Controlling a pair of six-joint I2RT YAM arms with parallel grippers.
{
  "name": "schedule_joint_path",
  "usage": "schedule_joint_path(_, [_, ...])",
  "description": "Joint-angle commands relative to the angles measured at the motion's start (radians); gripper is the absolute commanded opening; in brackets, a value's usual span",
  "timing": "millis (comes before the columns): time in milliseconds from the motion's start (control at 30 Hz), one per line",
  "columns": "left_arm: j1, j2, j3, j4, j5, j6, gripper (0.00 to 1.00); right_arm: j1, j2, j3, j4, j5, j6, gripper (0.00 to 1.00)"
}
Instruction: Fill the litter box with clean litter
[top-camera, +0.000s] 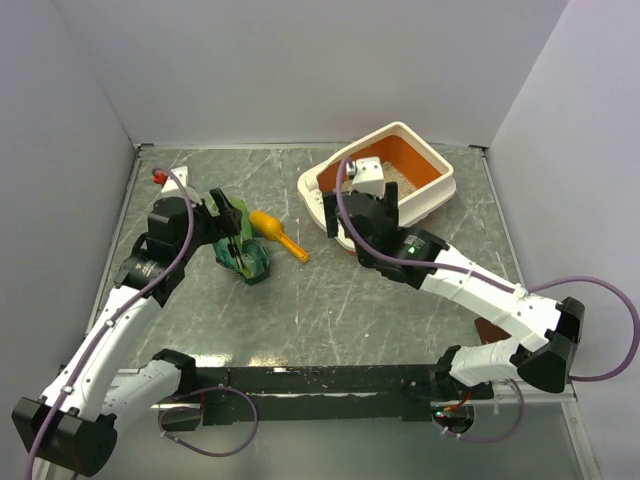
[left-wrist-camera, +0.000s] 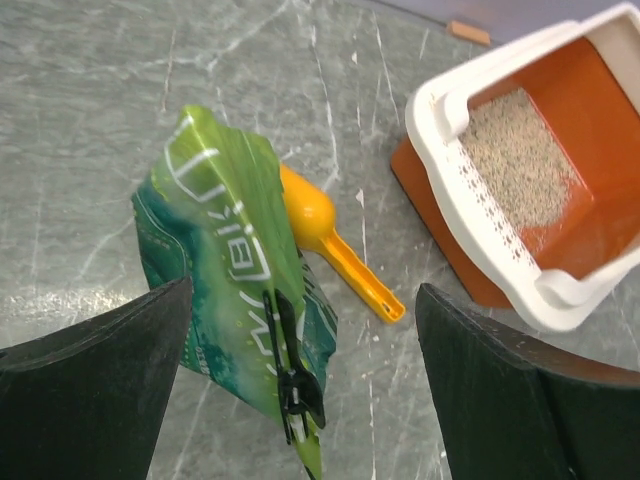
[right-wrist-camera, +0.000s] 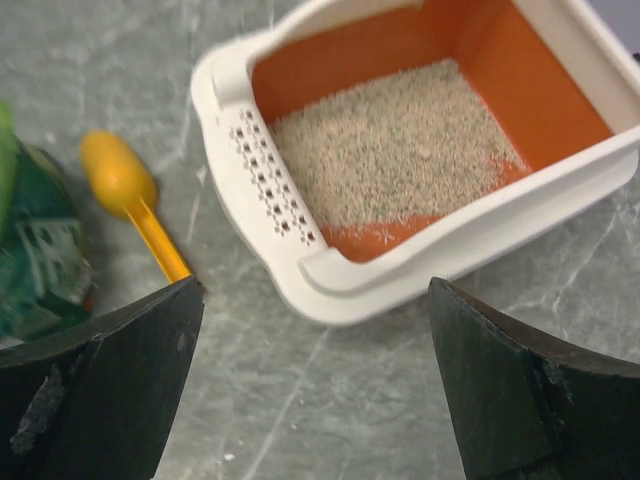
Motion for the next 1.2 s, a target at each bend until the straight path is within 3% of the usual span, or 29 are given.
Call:
schedule_joint_path(0, [-0.024, 0.010, 0.036, -0.021, -0.065, -0.007, 0.97, 0.006, 0.020, 0.117, -0.036, -0.005, 0.044, 0.99])
schedule_joint_path(233, [-0.024, 0.002, 0.010, -0.039, -0.206, -0.010, 0.97, 0.004, -0.009, 0.046, 0.129, -0.430, -0.043, 0.99])
schedule_joint_path(367, [-0.024, -0.062, -0.039, 0.010, -0.232, 0.005, 0.97, 0.016, 0.055, 0.102, 0.129, -0.567, -0.022, 0.99])
schedule_joint_path(467, [-0.024, -0.102, -0.047, -0.001, -0.338, -0.025, 0.97, 0.033, 0.101, 0.131, 0.146, -0.639, -0.008, 0.99])
schedule_joint_path(667, [-0.020, -0.163, -0.044, -0.053, -0.536, -0.119, 0.97, 0.073, 0.220, 0.207, 0.151, -0.691, 0.015, 0.95])
schedule_joint_path(1167, [0.025, -0.192, -0.051, -0.053, -0.466, -0.125, 0.97, 0.159, 0.570, 0.506, 0.125, -0.598, 0.044, 0.80])
